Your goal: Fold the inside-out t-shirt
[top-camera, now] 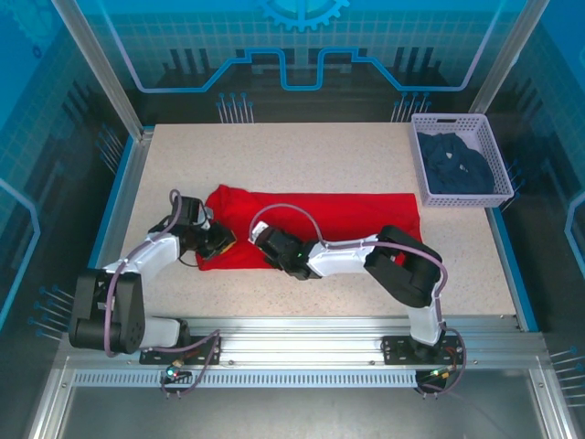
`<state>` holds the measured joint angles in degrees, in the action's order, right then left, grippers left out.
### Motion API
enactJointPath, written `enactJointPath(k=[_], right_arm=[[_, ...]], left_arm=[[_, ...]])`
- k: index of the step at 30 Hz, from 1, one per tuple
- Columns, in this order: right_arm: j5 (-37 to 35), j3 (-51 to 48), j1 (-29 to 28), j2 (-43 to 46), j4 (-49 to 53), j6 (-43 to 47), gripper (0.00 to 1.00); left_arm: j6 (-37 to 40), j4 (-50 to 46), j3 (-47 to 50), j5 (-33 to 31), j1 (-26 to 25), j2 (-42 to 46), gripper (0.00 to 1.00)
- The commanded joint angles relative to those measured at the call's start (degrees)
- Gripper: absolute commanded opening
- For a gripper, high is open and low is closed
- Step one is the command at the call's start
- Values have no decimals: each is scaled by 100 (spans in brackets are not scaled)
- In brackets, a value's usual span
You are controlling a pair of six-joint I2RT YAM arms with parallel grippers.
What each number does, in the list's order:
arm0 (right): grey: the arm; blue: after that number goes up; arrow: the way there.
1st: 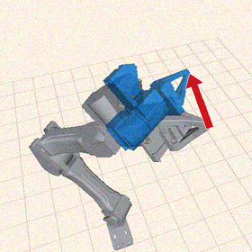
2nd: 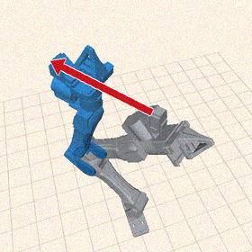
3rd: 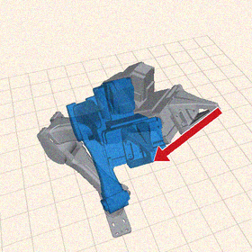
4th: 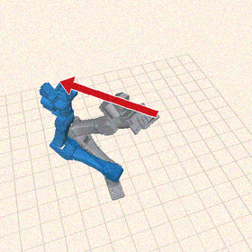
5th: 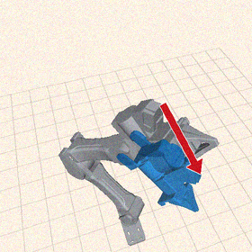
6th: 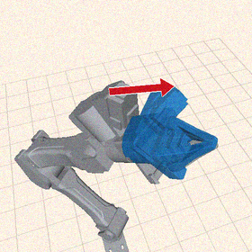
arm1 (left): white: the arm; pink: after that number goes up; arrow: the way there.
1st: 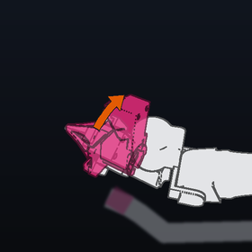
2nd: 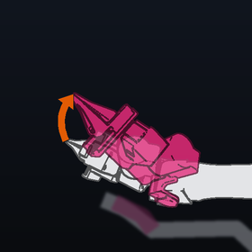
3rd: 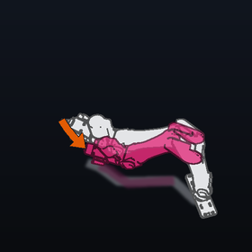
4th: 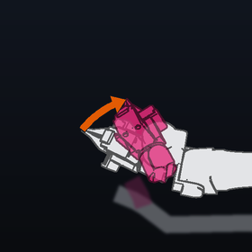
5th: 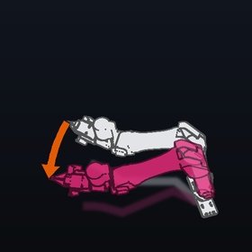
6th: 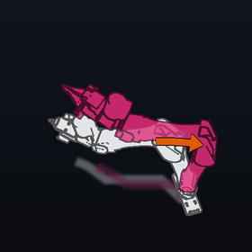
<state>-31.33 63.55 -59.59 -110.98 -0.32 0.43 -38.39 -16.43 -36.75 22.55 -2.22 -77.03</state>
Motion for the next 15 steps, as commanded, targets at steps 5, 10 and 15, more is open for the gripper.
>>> enactJointPath(k=[5,10,15], right_arm=[[941,-385,284,1222,860,-52,41],[2759,-504,1146,1676,512,-900,47],[3601,-87,1738,1329,705,-1744,50]], left_arm=[[141,-448,-83,-1267,-34,769,56],[133,456,-278,-1280,-145,746,60],[180,955,-799,-730,-630,-426,60]])
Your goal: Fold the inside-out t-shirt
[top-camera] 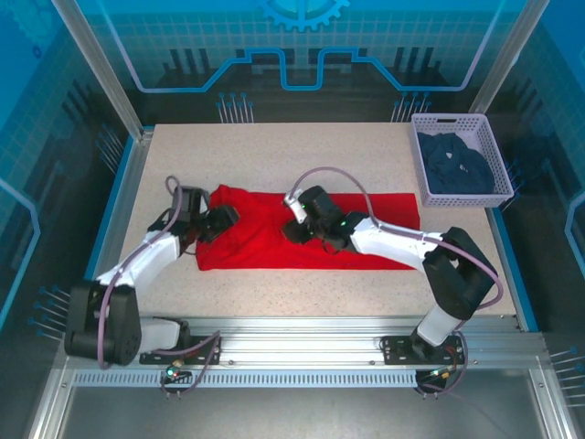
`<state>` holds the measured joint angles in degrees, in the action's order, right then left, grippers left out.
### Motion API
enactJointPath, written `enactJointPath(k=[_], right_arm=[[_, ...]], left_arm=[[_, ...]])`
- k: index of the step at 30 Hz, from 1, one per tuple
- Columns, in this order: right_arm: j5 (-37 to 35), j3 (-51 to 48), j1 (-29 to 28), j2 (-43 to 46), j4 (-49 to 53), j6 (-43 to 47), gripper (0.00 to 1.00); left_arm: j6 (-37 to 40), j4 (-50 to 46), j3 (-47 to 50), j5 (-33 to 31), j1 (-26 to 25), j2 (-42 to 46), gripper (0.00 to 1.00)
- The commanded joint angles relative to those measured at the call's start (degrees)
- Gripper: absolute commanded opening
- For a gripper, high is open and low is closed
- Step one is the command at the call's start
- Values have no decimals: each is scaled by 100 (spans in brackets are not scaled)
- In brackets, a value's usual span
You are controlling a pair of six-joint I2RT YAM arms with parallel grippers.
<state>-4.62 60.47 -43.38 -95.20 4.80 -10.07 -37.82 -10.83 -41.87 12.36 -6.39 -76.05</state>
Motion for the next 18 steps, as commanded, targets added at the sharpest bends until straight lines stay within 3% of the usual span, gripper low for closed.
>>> enactJointPath(k=[1,9,18], right_arm=[[933,330,131,-343,284,-795,50],[1604,1316,36,-1389,290,-1398,44],[1739,2551,-35,-2890,1160,-1502,24]], left_arm=[[132,319,-362,310,-209,-710,60],[363,69,-158,60,69,-1355,59],[390,159,124,44,477,-572,61]])
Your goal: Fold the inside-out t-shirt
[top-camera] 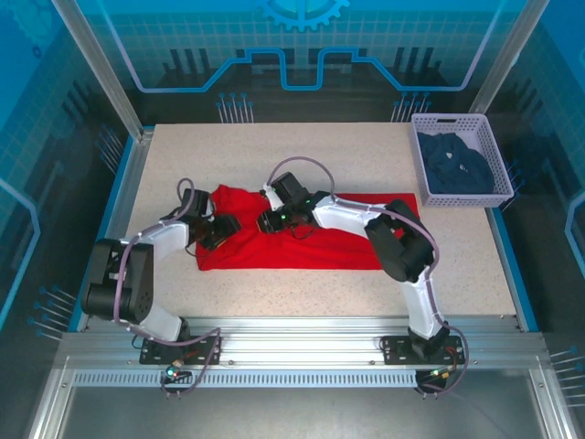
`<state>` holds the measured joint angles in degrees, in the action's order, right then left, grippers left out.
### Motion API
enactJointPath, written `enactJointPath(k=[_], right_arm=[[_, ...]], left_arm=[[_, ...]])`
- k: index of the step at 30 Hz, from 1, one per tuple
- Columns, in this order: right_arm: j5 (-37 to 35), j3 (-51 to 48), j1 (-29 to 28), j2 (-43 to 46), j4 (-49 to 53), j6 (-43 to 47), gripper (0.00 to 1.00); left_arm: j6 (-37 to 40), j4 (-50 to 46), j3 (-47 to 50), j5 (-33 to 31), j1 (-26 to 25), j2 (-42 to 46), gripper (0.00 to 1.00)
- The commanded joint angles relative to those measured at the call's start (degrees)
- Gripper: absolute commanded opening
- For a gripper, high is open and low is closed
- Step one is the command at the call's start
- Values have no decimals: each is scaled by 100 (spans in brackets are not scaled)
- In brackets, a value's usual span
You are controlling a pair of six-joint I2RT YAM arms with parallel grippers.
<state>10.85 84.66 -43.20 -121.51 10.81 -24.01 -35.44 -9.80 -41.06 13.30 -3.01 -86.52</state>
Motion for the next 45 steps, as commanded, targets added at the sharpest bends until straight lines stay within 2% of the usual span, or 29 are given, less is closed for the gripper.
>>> enactJointPath(k=[1,2,5,11,13,17,22,27,37,45], right_arm=[[212,82,-65,-285,573,-130,23],[229,10,-64,-272,562,-139,22],[297,-298,-84,-163,432,-181,22],[499,-323,-92,-145,382,-144,25],[515,-303,-83,-140,378,-135,25],[515,-322,-74,-127,347,-130,24],[517,-385,-31,-135,266,-170,24],[515,-402,28,-145,247,-184,24],[528,-405,40,-145,203,-221,24],[522,-417,35,-104,185,-235,23]], left_arm=[[132,95,67,-159,227,632,62],[138,145,88,-227,317,722,64],[212,380,92,-485,597,771,78],[941,-78,-771,-788,758,-149,97],[1122,-326,-1063,-727,758,-474,99],[1355,-620,-1338,-677,751,-844,99],[1487,-865,-1547,-208,690,-1189,99],[1482,-698,-1331,256,518,-1158,93],[1564,-652,-1202,428,203,-1292,83],[1496,-554,-1225,645,37,-1609,64]])
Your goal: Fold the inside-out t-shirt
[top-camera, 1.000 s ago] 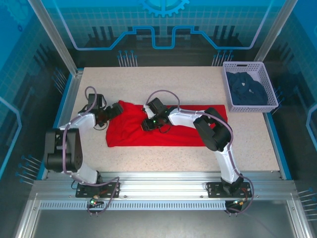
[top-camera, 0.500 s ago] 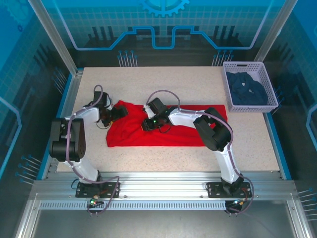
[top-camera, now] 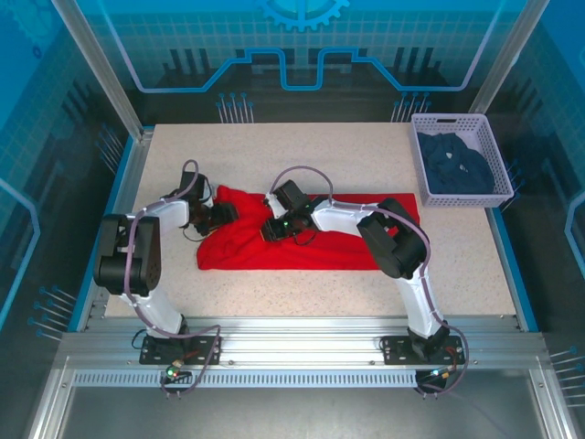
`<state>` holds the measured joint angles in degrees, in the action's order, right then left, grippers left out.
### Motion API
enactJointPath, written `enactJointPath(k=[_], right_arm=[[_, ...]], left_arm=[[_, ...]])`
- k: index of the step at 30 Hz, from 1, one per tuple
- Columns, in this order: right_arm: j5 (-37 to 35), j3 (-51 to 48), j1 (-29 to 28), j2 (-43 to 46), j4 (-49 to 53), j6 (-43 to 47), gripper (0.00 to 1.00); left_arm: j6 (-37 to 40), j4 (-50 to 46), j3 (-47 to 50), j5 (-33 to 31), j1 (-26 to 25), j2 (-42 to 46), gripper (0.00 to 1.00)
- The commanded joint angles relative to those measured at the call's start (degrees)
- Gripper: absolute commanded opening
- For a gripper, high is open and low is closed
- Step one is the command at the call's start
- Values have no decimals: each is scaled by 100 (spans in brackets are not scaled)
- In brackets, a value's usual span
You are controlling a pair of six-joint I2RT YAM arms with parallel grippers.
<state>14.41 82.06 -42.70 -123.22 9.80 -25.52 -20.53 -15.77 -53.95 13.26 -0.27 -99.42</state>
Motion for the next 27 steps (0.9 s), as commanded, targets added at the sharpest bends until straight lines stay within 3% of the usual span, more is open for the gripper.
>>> enactJointPath(k=[1,6,18,27], right_arm=[[159,-157,-13,70,285,-82,23],[126,-138,-12,70,303,-78,23],[158,-9,-25,-35,346,-89,23],[116,12,-26,-3,379,-68,23]], left_arm=[[-11,76,60,719,-241,-331,61],[-57,245,52,1077,-245,-339,51],[-218,531,137,1442,-242,-301,43],[-249,452,95,1123,-236,-448,20]])
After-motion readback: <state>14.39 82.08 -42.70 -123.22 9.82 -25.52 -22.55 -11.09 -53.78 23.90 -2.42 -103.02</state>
